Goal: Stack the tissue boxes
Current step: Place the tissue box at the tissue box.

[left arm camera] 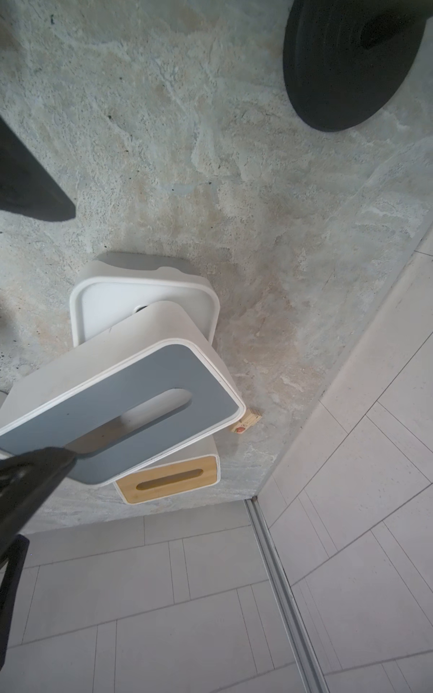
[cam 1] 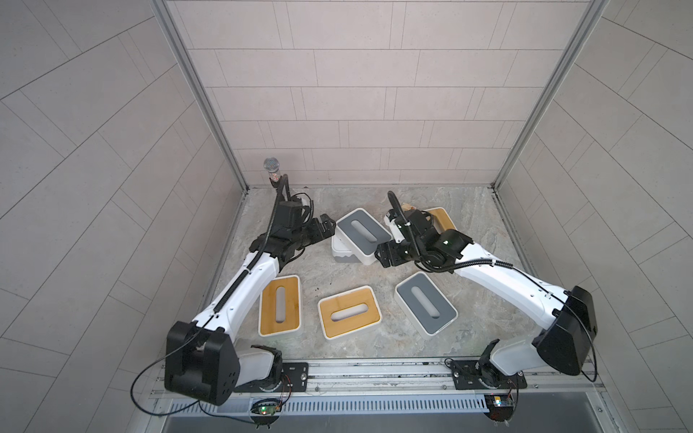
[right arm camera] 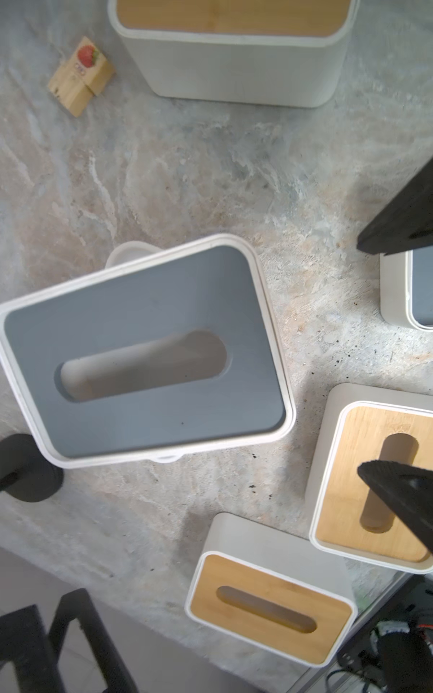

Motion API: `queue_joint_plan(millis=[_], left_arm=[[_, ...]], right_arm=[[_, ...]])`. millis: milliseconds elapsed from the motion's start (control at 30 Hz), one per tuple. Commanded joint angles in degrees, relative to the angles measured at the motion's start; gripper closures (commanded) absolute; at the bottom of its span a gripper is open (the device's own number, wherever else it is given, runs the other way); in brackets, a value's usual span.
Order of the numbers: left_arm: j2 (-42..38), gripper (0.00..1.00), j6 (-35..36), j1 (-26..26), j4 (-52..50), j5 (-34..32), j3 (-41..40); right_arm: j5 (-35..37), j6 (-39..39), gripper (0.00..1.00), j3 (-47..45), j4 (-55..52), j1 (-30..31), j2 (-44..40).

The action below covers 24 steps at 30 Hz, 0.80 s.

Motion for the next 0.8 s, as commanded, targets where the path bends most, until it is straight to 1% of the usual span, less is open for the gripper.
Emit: queue_joint_plan(millis=[0, 133, 233, 333, 467, 567, 700, 767], left_arm=[[3.6, 0.00, 1.8, -1.0, 3.0, -2.8, 3.6], [9.2, 0.00, 3.1, -1.2, 4.2, -0.9, 7.2], [12.8, 0.00, 4.4, -1.6, 5.0, 1.4, 10.2], [16.6, 0.00, 3.8, -1.9, 6.4, 2.0, 12.7], [22.1, 0.00, 4.3, -2.2, 5.0, 5.8, 17.7], [24.1, 0.00, 4.7, -2.4, 3.8, 6.3, 19.3], [26.4, 0.00, 5.4, -2.9, 3.0, 10.1, 20.9], [27.0, 0.00, 5.9, -3.2, 1.1, 10.1, 22.0]], right_arm=[[-4.4, 7.4, 0.10, -5.6, 10.3, -1.9, -3.3], [-8.8, 11.1, 0.09, -9.9, 15.4, -3.6, -3.5], [-9.6, 13.2, 0.09, -11.9, 19.3, -3.8, -3.1], [-11.1, 15.4, 0.08, -12.6, 23.0, -4.1, -1.3], [-12.8, 18.7, 0.08, -12.4, 26.1, -4.4, 1.7], [-13.2, 19.6, 0.08, -12.0, 26.5, -4.4, 3.2], [-13.3, 20.5, 0.08, -12.5, 27.3, -4.6, 4.5], [-13.9, 21.0, 0.08, -12.5, 28.2, -4.7, 5.1]])
